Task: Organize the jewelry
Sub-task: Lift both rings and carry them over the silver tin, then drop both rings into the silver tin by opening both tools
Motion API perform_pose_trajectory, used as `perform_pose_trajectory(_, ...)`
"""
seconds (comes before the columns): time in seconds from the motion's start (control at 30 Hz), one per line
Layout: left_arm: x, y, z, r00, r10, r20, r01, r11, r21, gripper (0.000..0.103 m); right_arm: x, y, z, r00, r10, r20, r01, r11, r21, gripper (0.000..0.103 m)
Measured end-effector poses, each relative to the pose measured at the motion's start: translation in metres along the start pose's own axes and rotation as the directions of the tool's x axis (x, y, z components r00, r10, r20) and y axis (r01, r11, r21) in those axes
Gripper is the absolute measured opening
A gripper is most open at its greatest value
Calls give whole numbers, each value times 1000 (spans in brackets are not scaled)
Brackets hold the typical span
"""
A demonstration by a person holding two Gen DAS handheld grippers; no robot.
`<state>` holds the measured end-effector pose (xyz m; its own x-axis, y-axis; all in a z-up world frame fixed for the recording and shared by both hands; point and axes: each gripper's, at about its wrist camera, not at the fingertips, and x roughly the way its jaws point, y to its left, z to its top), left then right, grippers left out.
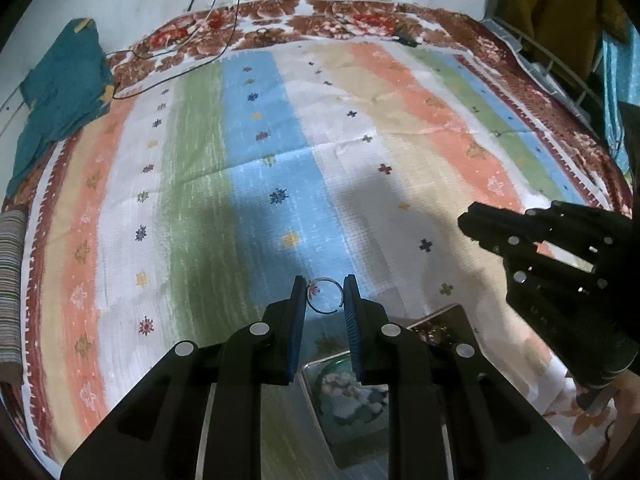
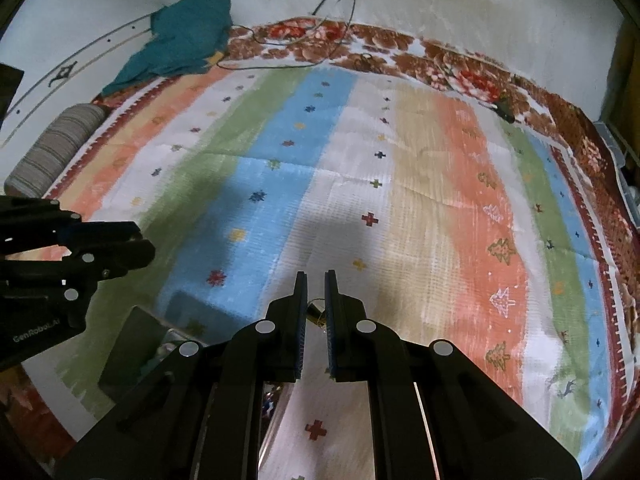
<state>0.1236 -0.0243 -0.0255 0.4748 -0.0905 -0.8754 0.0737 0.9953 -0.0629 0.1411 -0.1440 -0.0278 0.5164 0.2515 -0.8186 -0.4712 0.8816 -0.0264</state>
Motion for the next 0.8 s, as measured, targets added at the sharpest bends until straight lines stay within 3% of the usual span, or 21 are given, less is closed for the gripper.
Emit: perform_pose_trajectory(0.8,-48,-13,-32,995,-27,99,26,1000,13,19,-43,24,-30,997,56,58,-56,998,-9,10)
